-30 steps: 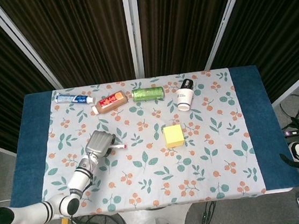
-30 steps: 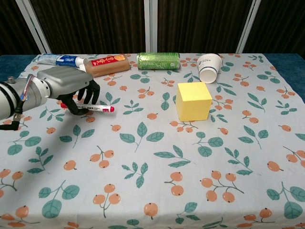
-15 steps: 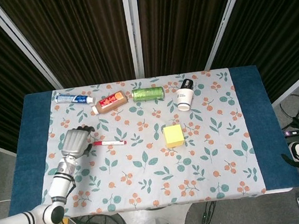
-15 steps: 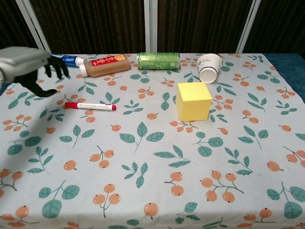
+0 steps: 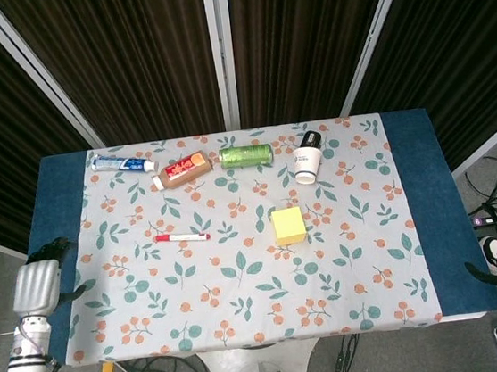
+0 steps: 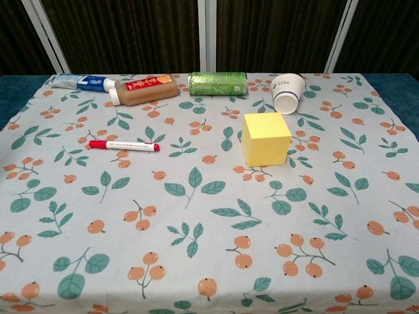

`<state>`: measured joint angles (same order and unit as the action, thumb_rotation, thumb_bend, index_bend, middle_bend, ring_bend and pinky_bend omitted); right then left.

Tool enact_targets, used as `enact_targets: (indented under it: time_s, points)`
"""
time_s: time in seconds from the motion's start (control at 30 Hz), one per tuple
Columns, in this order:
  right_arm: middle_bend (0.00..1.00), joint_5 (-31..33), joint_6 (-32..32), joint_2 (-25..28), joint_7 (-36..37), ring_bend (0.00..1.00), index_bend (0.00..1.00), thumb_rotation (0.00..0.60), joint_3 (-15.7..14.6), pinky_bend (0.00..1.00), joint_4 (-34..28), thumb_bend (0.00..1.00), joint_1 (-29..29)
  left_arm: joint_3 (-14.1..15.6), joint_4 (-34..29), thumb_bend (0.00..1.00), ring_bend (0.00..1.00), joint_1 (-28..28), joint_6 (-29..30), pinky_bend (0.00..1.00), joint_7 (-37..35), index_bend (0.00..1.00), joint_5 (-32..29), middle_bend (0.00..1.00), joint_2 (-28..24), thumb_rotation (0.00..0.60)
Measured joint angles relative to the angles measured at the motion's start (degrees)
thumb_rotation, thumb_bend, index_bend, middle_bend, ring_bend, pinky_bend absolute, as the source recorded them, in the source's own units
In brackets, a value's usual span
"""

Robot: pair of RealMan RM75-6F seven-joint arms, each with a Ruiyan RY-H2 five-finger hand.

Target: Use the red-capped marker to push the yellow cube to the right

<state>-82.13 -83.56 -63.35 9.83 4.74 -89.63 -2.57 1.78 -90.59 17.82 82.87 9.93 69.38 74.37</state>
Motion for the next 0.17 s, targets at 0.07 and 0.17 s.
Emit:
enact_targets:
  time_s: [0.07, 0.17]
  points:
    - [0.1, -0.3, -0.8, -0.3, -0.9, 0.0, 0.0, 0.6, -0.1, 0.07, -0.4, 0.06, 0.3, 0.7, -0.9, 0.03, 0.19, -2.0, 2.8, 0.26, -0.5, 0.28, 2.2, 0.25, -0.4, 0.6]
    - [0.1, -0.5, -1.3, -0.4, -1.0, 0.0, 0.0, 0.6, -0.2, 0.07, -1.1, 0.06, 0.7, 1.3, -1.9, 0.03, 0.19, -4.4, 5.9, 0.25, -0.5, 0.28, 4.6, 0.25, -0.9, 0.6]
